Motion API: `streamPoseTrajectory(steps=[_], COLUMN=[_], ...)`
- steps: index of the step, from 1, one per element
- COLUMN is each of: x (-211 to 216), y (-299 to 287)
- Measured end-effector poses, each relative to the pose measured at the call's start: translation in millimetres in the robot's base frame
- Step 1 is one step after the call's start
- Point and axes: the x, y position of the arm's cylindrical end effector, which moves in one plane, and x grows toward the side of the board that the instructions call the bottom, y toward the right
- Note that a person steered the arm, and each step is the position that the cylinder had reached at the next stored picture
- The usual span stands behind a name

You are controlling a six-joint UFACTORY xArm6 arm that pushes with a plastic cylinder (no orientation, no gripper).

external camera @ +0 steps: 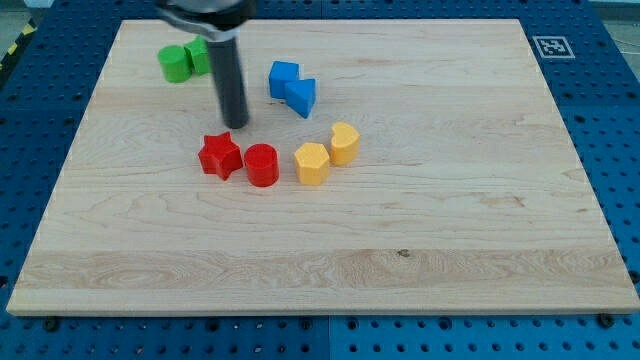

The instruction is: Push the red star slightly to the top

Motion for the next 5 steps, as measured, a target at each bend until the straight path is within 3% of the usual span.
streamPoseTrajectory(steps=[2, 5], x=[56.8, 103.3], y=[-28.8, -6.7])
